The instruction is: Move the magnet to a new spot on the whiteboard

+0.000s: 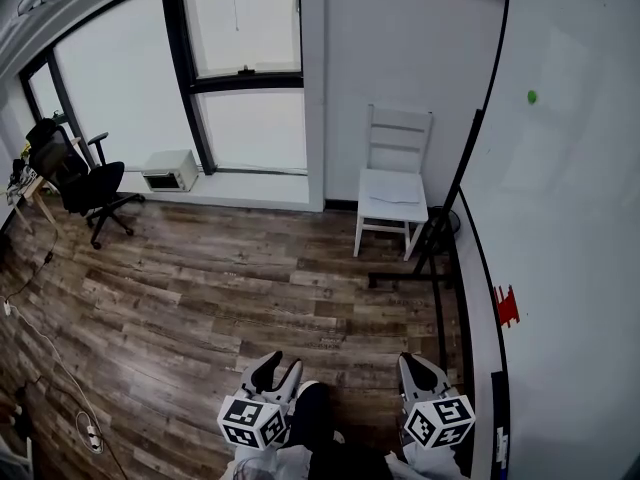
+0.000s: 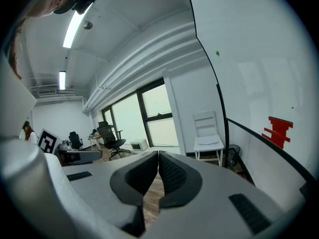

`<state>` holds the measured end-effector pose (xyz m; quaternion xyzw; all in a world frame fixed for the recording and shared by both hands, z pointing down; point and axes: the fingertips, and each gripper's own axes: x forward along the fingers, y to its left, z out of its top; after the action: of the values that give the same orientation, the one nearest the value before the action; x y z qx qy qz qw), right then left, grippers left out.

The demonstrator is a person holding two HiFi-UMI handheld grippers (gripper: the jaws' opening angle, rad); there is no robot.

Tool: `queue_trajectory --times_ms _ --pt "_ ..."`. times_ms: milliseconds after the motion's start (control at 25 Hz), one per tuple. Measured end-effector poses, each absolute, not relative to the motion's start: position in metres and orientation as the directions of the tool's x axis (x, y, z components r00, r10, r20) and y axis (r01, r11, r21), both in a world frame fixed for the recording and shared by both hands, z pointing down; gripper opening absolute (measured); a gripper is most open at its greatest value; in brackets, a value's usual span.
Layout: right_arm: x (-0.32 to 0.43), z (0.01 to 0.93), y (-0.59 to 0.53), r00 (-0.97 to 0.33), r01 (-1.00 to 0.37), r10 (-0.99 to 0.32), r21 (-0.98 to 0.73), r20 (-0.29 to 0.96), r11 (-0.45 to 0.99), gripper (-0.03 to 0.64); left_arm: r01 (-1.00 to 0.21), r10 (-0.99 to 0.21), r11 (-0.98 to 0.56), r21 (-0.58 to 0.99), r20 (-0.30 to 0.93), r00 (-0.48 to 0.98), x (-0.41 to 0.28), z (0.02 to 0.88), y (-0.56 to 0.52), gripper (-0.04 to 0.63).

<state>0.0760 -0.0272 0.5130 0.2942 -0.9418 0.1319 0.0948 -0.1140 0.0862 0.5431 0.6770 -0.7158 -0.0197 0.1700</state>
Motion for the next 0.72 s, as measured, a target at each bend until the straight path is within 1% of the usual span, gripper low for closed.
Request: queue_trajectory --times_ms 400,720 --pt "0.06 0.511 -0.066 -0.804 -0.588 -0.542 -0.196 0.245 0.785 0.028 -0.966 -0.981 0.066 0.249 0.194 -0.017 -0.132 0.536 0.044 0.161" --pt "0.025 0.505 -0.11 -0.793 -0.604 -0.56 -0.189 0.24 0.775 0.028 -0.97 -0.982 0.034 0.239 0.187 0.012 -0.168 0.528 -0.01 0.161"
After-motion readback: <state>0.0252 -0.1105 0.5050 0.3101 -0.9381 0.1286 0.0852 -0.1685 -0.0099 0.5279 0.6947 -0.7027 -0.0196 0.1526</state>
